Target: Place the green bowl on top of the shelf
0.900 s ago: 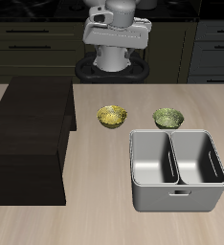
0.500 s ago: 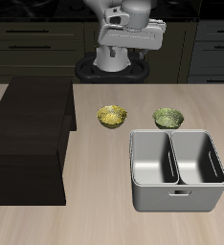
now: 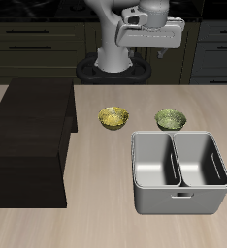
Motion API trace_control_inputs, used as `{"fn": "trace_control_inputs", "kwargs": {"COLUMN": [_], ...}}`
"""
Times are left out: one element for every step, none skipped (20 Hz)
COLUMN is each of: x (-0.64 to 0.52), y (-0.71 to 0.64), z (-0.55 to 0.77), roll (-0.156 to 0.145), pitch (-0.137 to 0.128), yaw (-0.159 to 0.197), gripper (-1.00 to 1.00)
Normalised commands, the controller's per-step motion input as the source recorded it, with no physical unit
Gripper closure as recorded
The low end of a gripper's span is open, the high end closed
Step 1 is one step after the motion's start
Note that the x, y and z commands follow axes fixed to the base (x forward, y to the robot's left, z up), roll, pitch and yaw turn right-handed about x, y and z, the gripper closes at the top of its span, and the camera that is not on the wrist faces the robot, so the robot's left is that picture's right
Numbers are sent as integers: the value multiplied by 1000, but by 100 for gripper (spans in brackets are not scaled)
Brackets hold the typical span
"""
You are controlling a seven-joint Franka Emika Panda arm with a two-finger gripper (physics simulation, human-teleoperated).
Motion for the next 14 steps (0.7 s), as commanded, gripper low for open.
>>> {"fn": "trace_control_inputs", "kwargs": {"x": [140,198,162,-28,213,236,170,186,166,141,-18,229,78,69], "y": [395,335,388,-74,314,245,397,402,212,388,-35,576,234,233], "z": [42,33,-16,-23,3,11,-27,3,-10,-13,-8,-39,-18,-2], "roll": [40,-34,27,0,-56,-91,61,11,-102,55,0,-25,27,25], "pitch": [-5,4,31,0,17,31,56,-13,28,36,0,-13,40,22], "yaw": [-15,-46,-20,0,42,-76,-53,90,-44,-28,0,57,-39,-23], "gripper": [-100,-100,-100,-100,-100,-100,-100,-100,-100,-100,-100,-100,-100,-100]}}
